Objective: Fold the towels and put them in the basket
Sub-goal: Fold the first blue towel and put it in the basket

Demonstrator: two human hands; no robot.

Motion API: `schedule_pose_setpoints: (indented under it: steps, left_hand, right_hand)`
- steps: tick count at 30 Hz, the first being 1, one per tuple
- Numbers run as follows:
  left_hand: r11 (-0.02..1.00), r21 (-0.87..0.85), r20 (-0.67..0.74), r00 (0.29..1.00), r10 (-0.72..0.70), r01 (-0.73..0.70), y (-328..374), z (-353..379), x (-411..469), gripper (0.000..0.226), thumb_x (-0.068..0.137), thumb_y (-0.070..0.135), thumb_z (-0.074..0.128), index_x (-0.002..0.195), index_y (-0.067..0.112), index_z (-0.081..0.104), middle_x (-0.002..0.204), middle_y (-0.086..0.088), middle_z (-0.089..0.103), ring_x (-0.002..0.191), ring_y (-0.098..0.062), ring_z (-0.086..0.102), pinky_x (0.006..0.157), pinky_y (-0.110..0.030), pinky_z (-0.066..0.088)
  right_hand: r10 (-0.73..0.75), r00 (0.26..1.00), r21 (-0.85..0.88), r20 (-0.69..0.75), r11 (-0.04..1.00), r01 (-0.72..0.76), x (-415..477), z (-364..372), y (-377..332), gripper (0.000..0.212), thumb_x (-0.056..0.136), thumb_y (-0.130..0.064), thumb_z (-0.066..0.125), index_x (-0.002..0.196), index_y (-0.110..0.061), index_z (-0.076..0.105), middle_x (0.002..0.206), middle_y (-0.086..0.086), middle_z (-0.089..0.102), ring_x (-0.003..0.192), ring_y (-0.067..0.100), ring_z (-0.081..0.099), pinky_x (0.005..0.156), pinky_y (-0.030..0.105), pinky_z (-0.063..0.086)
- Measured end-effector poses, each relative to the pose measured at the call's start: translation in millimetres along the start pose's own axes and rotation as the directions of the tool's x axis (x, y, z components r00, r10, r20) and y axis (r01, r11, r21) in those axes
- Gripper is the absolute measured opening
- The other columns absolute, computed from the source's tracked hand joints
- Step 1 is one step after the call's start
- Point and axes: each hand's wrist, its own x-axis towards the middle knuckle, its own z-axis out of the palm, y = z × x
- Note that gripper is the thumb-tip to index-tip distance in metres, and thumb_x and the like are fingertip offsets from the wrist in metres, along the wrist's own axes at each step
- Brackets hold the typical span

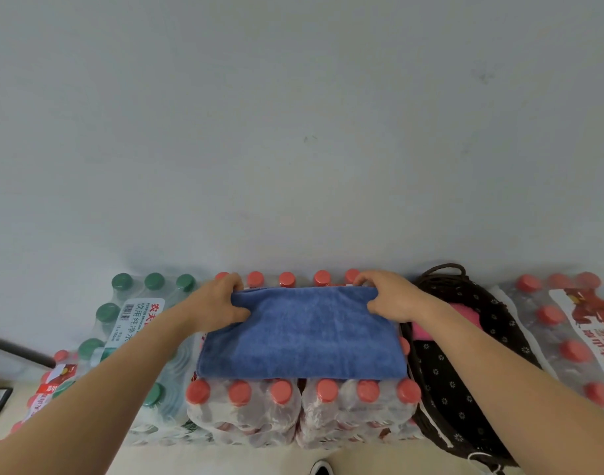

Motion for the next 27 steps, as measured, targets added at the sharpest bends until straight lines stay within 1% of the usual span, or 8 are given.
schedule_pose_setpoints:
  steps: [4, 7, 11, 15, 17, 21, 24, 27]
  left_hand:
    - [0.875, -0.482, -0.036, 0.998, -0.057, 0.032, -14, 1, -1, 0.024, 0.078, 0.017, 0.076, 0.096, 0.020, 0.061, 0.092, -0.003, 0.066, 0.081, -0.018, 0.062, 0.074, -0.030, 0.052]
    - [0.746, -0.663, -0.106, 0.980, -0.171, 0.059, -21, 3, 4, 0.016, 0.080, 0.019, 0.077, 0.092, 0.027, 0.071, 0.103, -0.002, 0.068, 0.097, -0.022, 0.064, 0.089, -0.035, 0.052]
    - [0.784, -0.614, -0.328, 0.933, -0.147, -0.092, -2, -10, -2, 0.017, 0.082, 0.005, 0.071, 0.076, 0.021, 0.071, 0.084, 0.002, 0.070, 0.084, -0.016, 0.063, 0.076, -0.023, 0.048]
    - [0.878, -0.384, -0.599, 0.801, 0.000, -0.287, 21, -53, -31, 0.029, 0.081, 0.004, 0.071, 0.095, 0.029, 0.070, 0.086, 0.021, 0.067, 0.077, 0.004, 0.061, 0.073, -0.003, 0.045]
    - [0.893, -0.311, -0.655, 0.754, 0.046, -0.325, 27, -67, -48, 0.035, 0.080, 0.003, 0.071, 0.088, 0.037, 0.067, 0.077, 0.031, 0.067, 0.077, 0.008, 0.061, 0.072, 0.001, 0.042]
    - [0.859, -0.321, -0.640, 0.759, 0.114, -0.400, 36, -73, -78, 0.025, 0.082, 0.006, 0.071, 0.083, 0.031, 0.068, 0.079, 0.025, 0.068, 0.071, 0.007, 0.060, 0.065, -0.002, 0.042]
    - [0.685, -0.559, -0.526, 0.838, 0.143, -0.467, 36, -80, -88, 0.005, 0.081, 0.017, 0.071, 0.081, 0.021, 0.069, 0.074, 0.011, 0.066, 0.069, -0.003, 0.058, 0.064, -0.014, 0.046]
    - [0.557, -0.753, -0.361, 0.928, 0.099, -0.352, 33, -76, -82, 0.006, 0.080, 0.023, 0.069, 0.077, 0.018, 0.069, 0.072, 0.004, 0.063, 0.067, -0.011, 0.055, 0.062, -0.023, 0.043]
  right_hand:
    - [0.005, 0.993, 0.156, -0.116, 0.988, 0.013, -2, 10, 3, 0.042, 0.078, -0.001, 0.054, 0.113, -0.020, 0.064, 0.103, -0.007, 0.064, 0.098, 0.014, 0.061, 0.085, 0.030, 0.051]
    - [0.116, 0.985, 0.334, -0.129, 0.940, -0.067, 1, 8, 9, 0.029, 0.076, 0.002, 0.055, 0.092, -0.014, 0.073, 0.093, 0.006, 0.072, 0.086, 0.019, 0.067, 0.077, 0.035, 0.055]
    - [0.103, 0.984, 0.303, -0.147, 0.951, -0.054, -5, -16, 4, 0.020, 0.078, 0.002, 0.065, 0.079, -0.018, 0.069, 0.085, 0.005, 0.070, 0.078, 0.014, 0.064, 0.069, 0.027, 0.050]
    - [-0.028, 0.911, 0.228, -0.412, 0.964, 0.133, -32, -68, -8, 0.023, 0.073, 0.002, 0.070, 0.080, -0.020, 0.071, 0.080, -0.002, 0.070, 0.077, 0.014, 0.064, 0.074, 0.027, 0.050]
    - [-0.110, 0.867, 0.157, -0.486, 0.965, 0.210, -57, -85, -14, 0.023, 0.073, 0.000, 0.072, 0.078, -0.023, 0.069, 0.077, -0.009, 0.069, 0.075, 0.008, 0.063, 0.071, 0.020, 0.047]
    - [-0.183, 0.871, 0.113, -0.456, 0.959, 0.261, -104, -92, -17, 0.024, 0.076, -0.005, 0.073, 0.077, -0.027, 0.064, 0.077, -0.015, 0.067, 0.075, -0.003, 0.061, 0.069, 0.013, 0.043]
    - [-0.166, 0.913, 0.348, -0.373, 0.887, 0.304, -125, -95, -14, 0.018, 0.079, 0.003, 0.071, 0.082, -0.014, 0.065, 0.074, -0.010, 0.068, 0.069, 0.001, 0.062, 0.068, 0.012, 0.048]
    - [-0.124, 0.924, 0.505, -0.362, 0.807, 0.306, -129, -96, -11, 0.013, 0.082, 0.004, 0.067, 0.087, -0.007, 0.065, 0.075, -0.002, 0.067, 0.068, 0.005, 0.062, 0.065, 0.014, 0.050]
